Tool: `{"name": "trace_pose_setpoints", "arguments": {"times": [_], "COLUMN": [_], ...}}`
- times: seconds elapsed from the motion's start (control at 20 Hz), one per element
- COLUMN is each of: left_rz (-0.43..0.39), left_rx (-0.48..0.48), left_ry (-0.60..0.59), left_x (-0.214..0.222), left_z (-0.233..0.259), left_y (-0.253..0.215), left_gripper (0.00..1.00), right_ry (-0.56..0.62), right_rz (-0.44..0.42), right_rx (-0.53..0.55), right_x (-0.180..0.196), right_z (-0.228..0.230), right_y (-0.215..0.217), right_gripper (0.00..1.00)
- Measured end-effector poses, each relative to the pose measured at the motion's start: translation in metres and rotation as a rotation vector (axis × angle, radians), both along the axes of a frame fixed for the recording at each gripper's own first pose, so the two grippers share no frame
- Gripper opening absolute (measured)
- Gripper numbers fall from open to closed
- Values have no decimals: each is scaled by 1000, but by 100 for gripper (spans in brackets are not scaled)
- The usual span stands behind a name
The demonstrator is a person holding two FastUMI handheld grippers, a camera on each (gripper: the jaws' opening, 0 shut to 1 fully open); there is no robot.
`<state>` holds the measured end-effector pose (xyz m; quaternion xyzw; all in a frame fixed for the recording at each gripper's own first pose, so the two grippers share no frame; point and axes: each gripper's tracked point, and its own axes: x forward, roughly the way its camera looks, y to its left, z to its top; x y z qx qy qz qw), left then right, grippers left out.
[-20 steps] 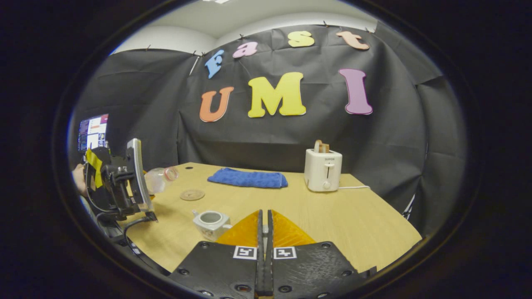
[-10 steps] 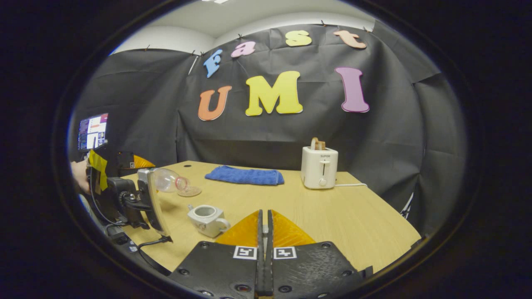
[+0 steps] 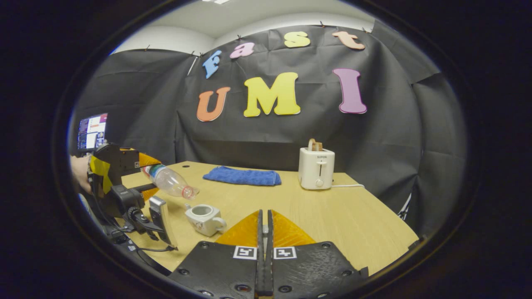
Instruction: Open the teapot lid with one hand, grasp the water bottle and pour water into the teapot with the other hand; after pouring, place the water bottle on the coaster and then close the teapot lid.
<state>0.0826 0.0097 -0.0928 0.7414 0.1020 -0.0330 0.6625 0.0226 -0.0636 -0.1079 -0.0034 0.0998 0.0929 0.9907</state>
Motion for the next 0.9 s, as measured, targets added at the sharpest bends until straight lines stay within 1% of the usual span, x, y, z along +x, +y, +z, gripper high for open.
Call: {"name": "trace_pose_setpoints", "arguments": {"times": [0.05, 0.1, 0.15, 0.2, 0.45, 0.5, 0.55, 0.7, 0.9], "left_rz": [-6, -11, -13, -14, -29, -29, -29, -26, -42], "left_rx": [21, 41, 54, 62, 119, 125, 129, 162, 215], "left_ry": [-7, -13, -16, -17, -41, -44, -46, -52, -68], "left_x": [2, 2, 2, 3, 2, 3, 3, 4, 4], "left_z": [4, 7, 9, 10, 19, 19, 20, 25, 31], "left_y": [-2, -3, -3, -4, -8, -9, -8, -8, -12], "left_gripper": [75, 80, 80, 75, 75, 80, 75, 75, 75], "right_ry": [-1, -2, -3, -4, -6, -6, -6, -6, -5], "right_rz": [-1, -2, -2, -2, -5, -4, -4, -5, -8], "right_rx": [-1, 0, 0, 0, 2, 2, 3, 4, 9], "right_x": [0, 0, -1, -1, -2, -2, -2, -3, -5], "right_z": [0, 1, 1, 2, 2, 2, 2, 2, 0], "right_y": [-1, -2, -2, -2, -4, -4, -4, -4, -6], "right_gripper": [0, 0, 0, 0, 0, 0, 0, 0, 0]}}
